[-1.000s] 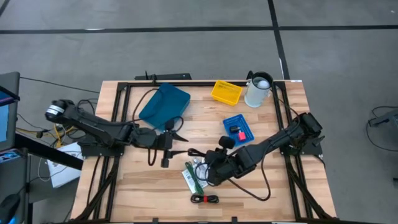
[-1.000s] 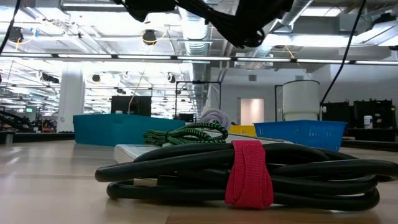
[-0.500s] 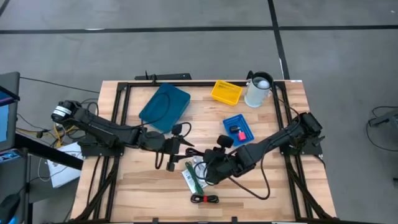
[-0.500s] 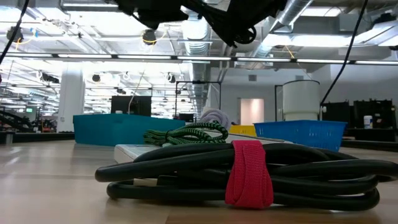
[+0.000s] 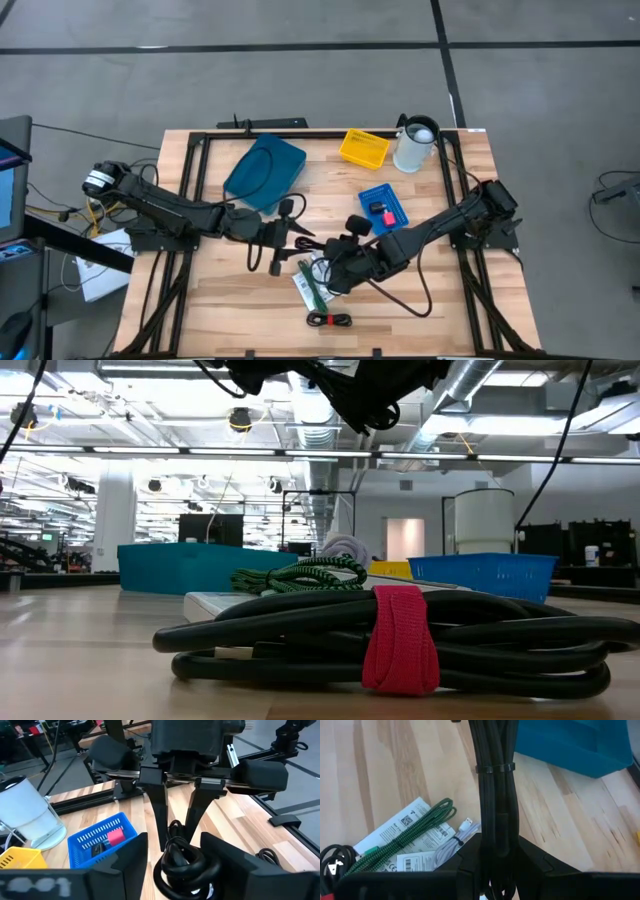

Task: Pick and place items into bin
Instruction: Put the top black charger cable into the dark blue bin

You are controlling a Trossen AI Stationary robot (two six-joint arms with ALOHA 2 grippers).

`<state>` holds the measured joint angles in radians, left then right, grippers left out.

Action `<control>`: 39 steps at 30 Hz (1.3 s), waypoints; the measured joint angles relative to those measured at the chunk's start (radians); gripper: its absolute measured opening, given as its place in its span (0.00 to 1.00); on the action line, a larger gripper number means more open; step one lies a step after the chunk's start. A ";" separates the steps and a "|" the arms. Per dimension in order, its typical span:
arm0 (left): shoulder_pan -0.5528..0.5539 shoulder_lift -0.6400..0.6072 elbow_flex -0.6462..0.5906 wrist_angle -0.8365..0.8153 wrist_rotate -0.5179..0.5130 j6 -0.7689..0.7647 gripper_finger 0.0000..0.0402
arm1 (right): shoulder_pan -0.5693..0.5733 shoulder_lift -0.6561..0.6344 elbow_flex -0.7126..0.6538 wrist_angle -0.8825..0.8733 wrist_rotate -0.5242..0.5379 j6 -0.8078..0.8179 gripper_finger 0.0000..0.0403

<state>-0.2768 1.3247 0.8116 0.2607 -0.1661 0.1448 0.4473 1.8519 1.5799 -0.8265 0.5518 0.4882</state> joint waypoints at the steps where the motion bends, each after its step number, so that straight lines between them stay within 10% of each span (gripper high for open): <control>1: 0.000 0.000 0.000 0.000 0.002 0.000 0.40 | 0.000 0.000 0.000 0.000 0.000 0.000 0.18; 12: 0.000 0.000 0.000 0.000 0.005 -0.007 0.05 | 0.000 0.000 -0.001 -0.002 0.000 -0.001 0.18; 20: -0.001 -0.001 0.000 0.000 -0.021 -0.008 0.05 | 0.001 0.001 -0.001 0.002 0.019 -0.002 0.27; 30: 0.000 -0.001 0.000 -0.011 -0.050 0.013 0.05 | 0.004 0.001 -0.001 0.005 0.023 -0.026 0.61; 39: 0.002 -0.034 0.000 -0.197 -0.248 0.051 0.05 | 0.018 0.001 -0.001 -0.123 0.019 0.020 0.80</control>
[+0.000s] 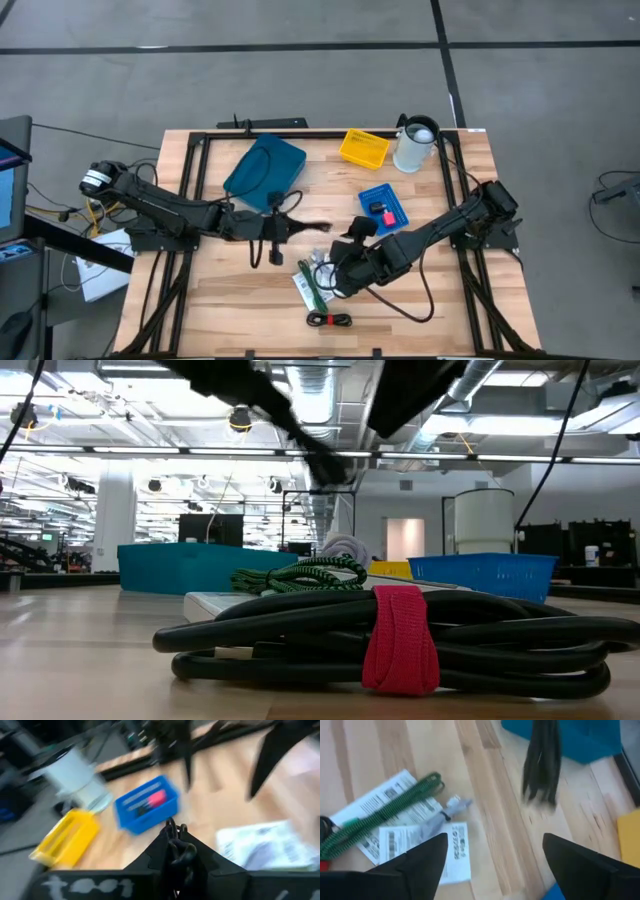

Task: Pick and place items into bin
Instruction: Put the top black charger cable into the dark blue bin, then put the purple charger cable into the dark blue bin

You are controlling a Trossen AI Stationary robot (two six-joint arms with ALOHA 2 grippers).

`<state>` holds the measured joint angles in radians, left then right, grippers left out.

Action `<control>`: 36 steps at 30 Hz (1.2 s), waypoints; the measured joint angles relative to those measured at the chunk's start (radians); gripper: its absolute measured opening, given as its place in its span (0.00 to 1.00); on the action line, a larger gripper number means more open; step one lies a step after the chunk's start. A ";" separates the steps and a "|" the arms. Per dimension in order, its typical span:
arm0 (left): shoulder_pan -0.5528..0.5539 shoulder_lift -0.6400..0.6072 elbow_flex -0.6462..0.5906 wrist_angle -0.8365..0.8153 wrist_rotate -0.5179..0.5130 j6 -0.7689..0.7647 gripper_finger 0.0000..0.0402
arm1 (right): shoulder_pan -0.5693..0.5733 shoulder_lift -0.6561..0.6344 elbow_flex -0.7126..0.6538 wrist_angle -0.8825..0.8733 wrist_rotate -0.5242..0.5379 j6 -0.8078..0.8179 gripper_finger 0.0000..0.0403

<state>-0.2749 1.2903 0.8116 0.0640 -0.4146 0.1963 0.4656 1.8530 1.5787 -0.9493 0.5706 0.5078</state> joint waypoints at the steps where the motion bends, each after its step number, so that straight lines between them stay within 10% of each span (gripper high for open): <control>1: 0.000 -0.011 0.000 -0.033 -0.037 0.001 0.05 | 0.001 0.000 0.000 -0.017 -0.001 0.015 0.81; 12: 0.076 -0.178 0.001 -0.370 -0.526 -0.004 0.05 | 0.028 0.000 0.000 -0.126 -0.024 0.203 0.81; 36: 0.347 -0.191 0.001 -0.417 -0.464 -0.036 0.42 | 0.097 0.000 0.000 -0.113 -0.022 0.299 0.79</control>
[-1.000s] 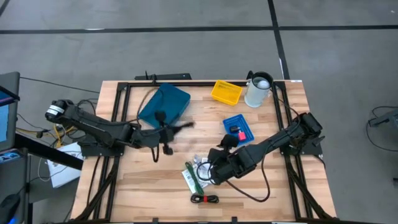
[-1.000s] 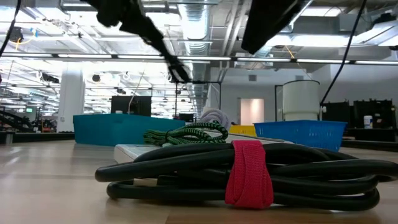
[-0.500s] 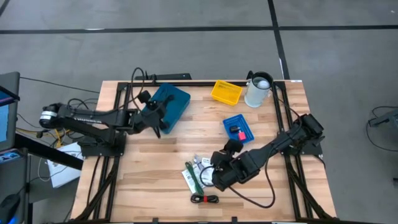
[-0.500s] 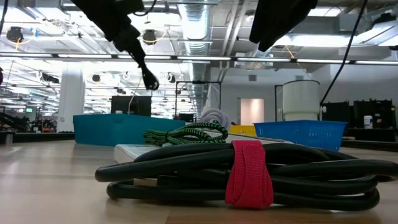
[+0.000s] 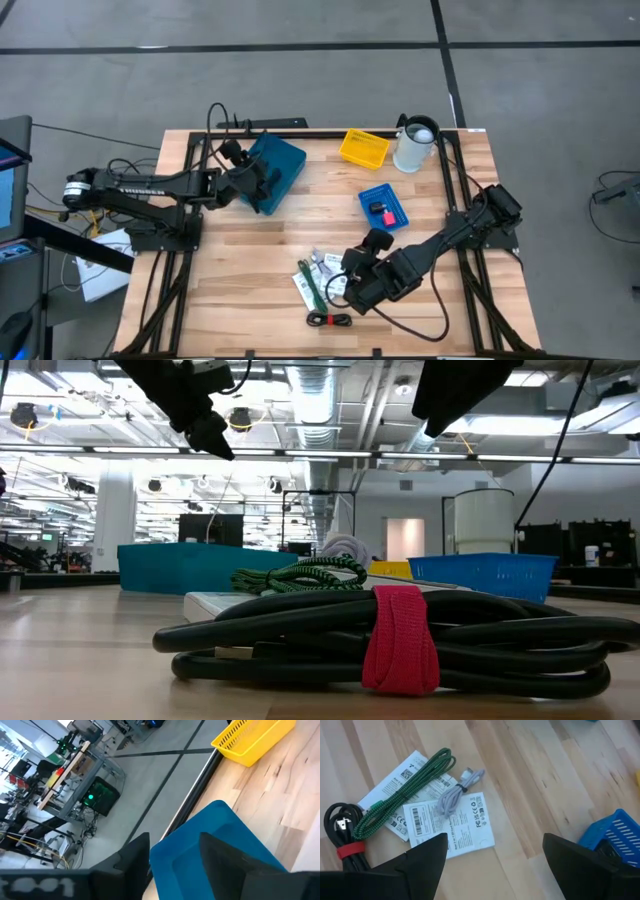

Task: Pick and place items into bin
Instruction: Put the purple charger cable into the dark blue bin

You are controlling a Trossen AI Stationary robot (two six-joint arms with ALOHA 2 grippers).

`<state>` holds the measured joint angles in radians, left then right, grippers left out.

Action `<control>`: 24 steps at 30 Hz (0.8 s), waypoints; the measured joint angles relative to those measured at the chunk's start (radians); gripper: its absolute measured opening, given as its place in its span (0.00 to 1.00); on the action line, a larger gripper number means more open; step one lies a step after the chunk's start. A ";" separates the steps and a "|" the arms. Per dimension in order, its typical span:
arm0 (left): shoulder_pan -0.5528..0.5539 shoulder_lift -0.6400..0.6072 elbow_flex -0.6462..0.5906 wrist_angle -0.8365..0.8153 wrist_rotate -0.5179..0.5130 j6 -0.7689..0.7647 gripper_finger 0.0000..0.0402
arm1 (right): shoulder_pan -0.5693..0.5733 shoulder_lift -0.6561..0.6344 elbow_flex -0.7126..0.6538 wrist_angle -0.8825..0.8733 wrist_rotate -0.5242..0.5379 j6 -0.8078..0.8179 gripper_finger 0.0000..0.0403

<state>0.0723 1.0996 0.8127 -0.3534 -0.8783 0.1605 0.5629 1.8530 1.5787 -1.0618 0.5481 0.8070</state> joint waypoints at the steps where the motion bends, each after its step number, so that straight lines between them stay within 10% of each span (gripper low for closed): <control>1: 0.000 0.000 0.000 0.000 0.000 -0.011 0.43 | 0.000 0.000 0.000 0.000 0.000 0.000 0.79; 24: -0.062 0.000 0.000 -0.120 0.280 -0.292 0.45 | 0.006 0.000 0.000 0.144 -0.049 -0.055 0.79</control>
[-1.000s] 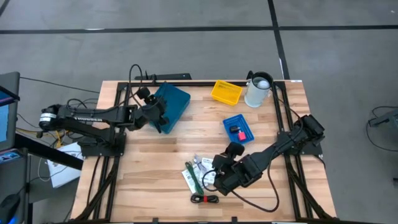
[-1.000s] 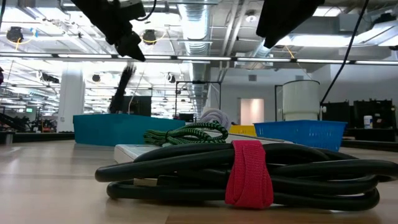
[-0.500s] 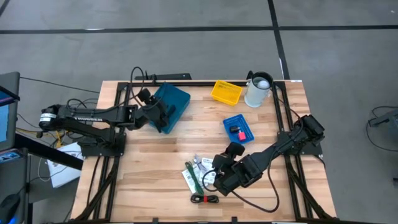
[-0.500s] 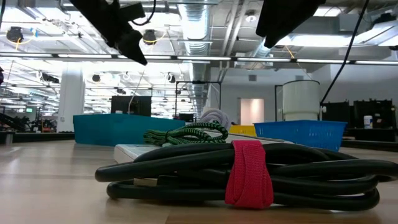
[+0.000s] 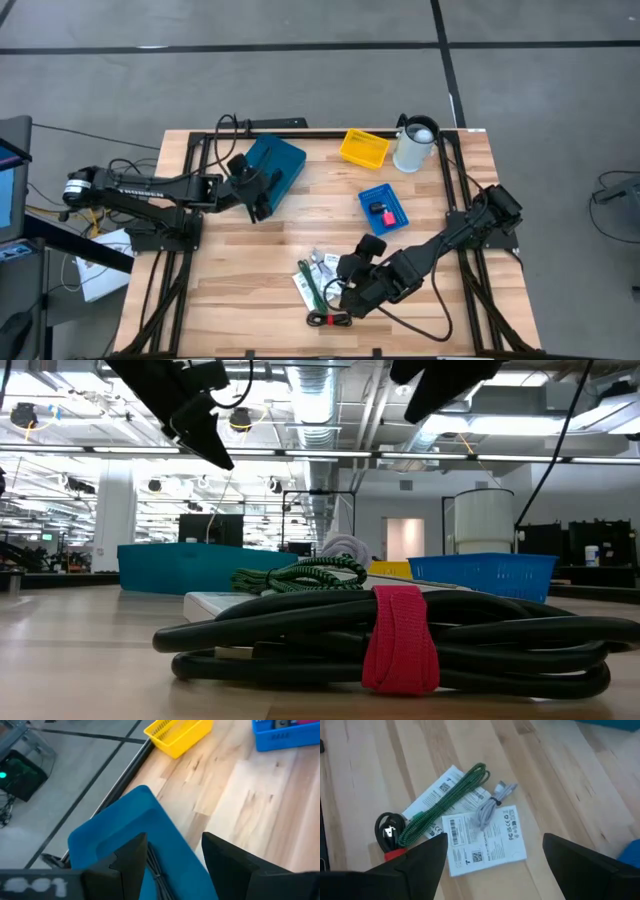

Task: Pick and place items into bin
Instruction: Put the purple charger cable into the dark blue bin

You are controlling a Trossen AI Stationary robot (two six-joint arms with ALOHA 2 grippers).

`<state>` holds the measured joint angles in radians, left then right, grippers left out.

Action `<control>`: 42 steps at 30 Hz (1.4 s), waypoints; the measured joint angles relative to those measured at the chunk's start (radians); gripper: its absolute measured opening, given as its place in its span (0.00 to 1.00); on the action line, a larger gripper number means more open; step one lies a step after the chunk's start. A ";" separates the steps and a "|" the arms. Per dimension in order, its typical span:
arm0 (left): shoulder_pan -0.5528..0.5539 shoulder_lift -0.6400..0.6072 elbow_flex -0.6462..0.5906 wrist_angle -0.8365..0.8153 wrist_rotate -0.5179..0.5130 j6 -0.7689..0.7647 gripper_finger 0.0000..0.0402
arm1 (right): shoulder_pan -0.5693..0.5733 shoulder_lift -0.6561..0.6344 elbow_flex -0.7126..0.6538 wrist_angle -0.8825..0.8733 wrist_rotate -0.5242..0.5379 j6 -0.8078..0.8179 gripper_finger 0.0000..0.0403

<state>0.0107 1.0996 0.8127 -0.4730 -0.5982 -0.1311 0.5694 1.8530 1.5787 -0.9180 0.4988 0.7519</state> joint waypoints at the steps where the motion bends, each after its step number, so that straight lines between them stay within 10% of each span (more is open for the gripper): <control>1: -0.006 0.000 0.000 0.000 0.000 0.000 0.45 | 0.000 0.000 0.000 0.000 0.000 -0.006 0.79; 42: -0.026 0.000 0.000 0.023 -0.003 -0.007 0.45 | -0.067 0.187 0.000 0.171 0.023 -0.136 0.77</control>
<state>-0.0154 1.0992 0.8124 -0.4496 -0.6010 -0.1383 0.5026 2.0398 1.5792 -0.7466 0.5217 0.6162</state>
